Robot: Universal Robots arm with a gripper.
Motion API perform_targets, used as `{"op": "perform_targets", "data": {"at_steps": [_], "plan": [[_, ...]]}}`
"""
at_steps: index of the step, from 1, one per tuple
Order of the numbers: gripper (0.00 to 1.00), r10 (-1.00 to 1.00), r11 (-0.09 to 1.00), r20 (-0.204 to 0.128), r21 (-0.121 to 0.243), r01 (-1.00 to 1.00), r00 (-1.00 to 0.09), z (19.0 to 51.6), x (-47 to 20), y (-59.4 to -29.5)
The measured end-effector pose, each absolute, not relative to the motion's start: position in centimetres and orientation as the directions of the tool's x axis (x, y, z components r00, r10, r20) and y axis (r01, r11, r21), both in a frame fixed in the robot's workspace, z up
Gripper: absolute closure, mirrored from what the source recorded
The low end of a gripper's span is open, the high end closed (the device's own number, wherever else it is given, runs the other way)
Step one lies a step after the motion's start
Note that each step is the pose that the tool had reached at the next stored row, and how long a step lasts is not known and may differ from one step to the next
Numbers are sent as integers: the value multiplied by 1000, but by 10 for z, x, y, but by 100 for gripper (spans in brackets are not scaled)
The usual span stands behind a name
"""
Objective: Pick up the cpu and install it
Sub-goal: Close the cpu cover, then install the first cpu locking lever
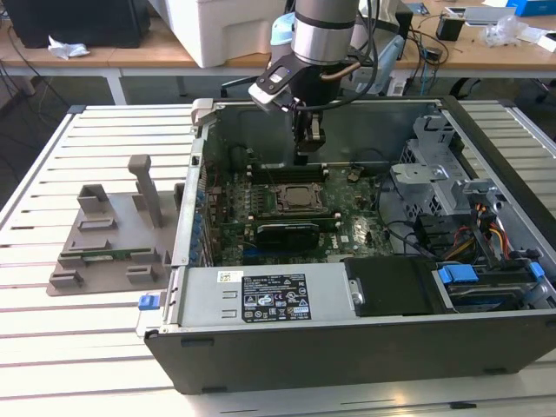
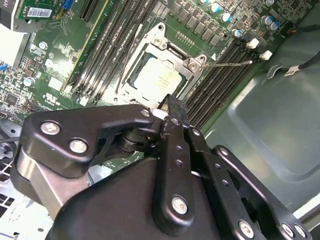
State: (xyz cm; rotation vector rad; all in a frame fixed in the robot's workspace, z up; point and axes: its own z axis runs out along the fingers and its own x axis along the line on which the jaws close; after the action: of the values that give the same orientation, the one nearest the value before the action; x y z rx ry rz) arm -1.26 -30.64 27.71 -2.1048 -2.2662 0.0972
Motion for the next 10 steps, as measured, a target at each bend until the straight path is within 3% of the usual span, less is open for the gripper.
{"op": "perform_targets", "data": {"at_steps": [7, 10], "plan": [[89, 997, 74, -8, -78, 994, -74, 277, -13, -306], [89, 991, 136, -8, -78, 988, -137, 277, -13, -306]]}}
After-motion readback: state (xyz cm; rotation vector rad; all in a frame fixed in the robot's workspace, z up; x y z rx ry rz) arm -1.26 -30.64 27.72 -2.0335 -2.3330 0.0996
